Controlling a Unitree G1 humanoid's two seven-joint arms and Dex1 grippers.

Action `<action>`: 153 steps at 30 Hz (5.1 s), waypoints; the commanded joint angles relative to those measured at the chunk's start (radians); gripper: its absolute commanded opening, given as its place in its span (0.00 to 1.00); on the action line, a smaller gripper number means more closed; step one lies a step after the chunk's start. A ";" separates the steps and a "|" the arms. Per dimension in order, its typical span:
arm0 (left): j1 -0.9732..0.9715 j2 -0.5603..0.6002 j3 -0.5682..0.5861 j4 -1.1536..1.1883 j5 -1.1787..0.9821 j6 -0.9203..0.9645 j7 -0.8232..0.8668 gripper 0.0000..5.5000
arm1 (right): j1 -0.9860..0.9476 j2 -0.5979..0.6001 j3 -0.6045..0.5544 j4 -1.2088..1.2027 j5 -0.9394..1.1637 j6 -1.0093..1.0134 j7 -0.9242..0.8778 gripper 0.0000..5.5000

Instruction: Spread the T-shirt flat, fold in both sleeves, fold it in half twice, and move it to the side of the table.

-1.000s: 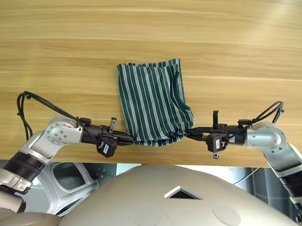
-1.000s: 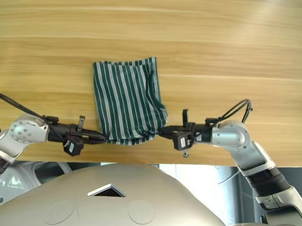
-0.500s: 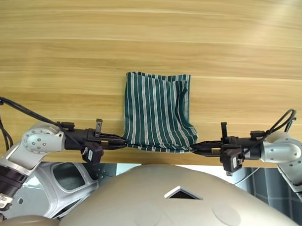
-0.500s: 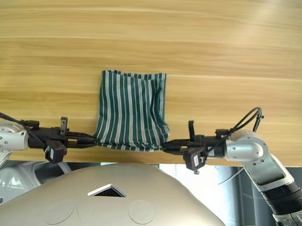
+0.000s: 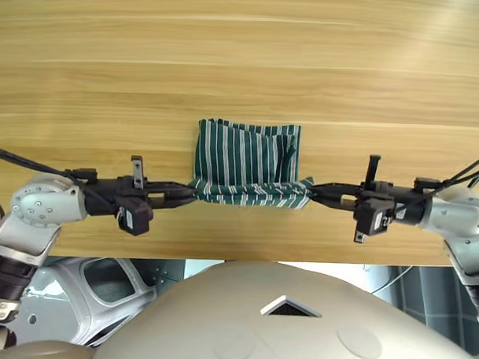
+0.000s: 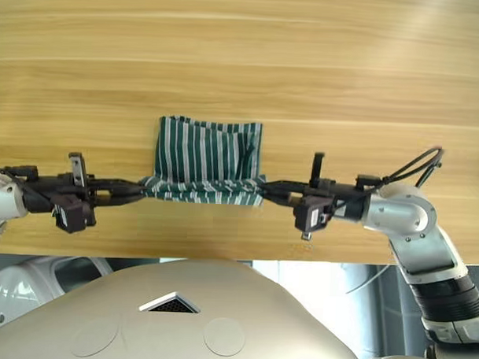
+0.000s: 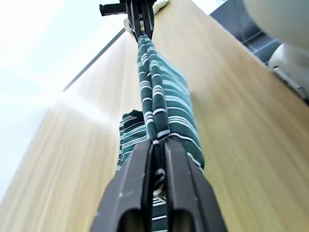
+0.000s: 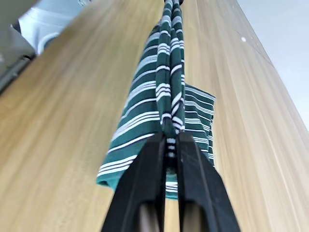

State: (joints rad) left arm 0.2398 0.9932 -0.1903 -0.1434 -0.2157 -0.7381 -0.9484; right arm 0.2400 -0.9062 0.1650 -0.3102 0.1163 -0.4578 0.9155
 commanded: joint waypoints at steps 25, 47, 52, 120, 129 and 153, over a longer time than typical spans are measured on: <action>-0.635 -0.463 -0.097 0.865 0.412 0.024 0.212 0.03 | -0.367 0.311 0.128 0.346 -0.429 0.250 -0.284 0.02; -0.769 -0.621 -0.080 1.430 0.431 0.064 0.169 0.12 | -0.572 0.504 0.116 1.005 -0.344 0.130 -0.379 0.15; -0.791 -0.641 0.072 1.442 0.249 0.177 -0.012 0.26 | -0.608 0.546 -0.022 1.115 -0.122 0.141 -0.260 0.32; -0.813 -0.470 -0.020 1.154 0.582 -0.160 0.008 0.00 | -0.750 0.846 0.283 1.398 -0.542 -0.179 -0.535 0.00; -0.828 -0.490 -0.131 1.223 0.633 -0.178 0.110 0.00 | -0.751 0.865 0.297 1.412 -0.543 -0.173 -0.546 0.00; -0.864 -0.498 0.379 1.423 0.091 0.108 0.112 0.00 | -0.806 0.687 0.058 1.663 -0.418 0.220 -0.856 0.00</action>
State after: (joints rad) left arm -0.6587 0.5353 0.0558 1.3158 0.0406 -0.6320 -0.6994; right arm -0.6395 -0.1088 0.2975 1.2439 -0.3416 -0.4188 0.0852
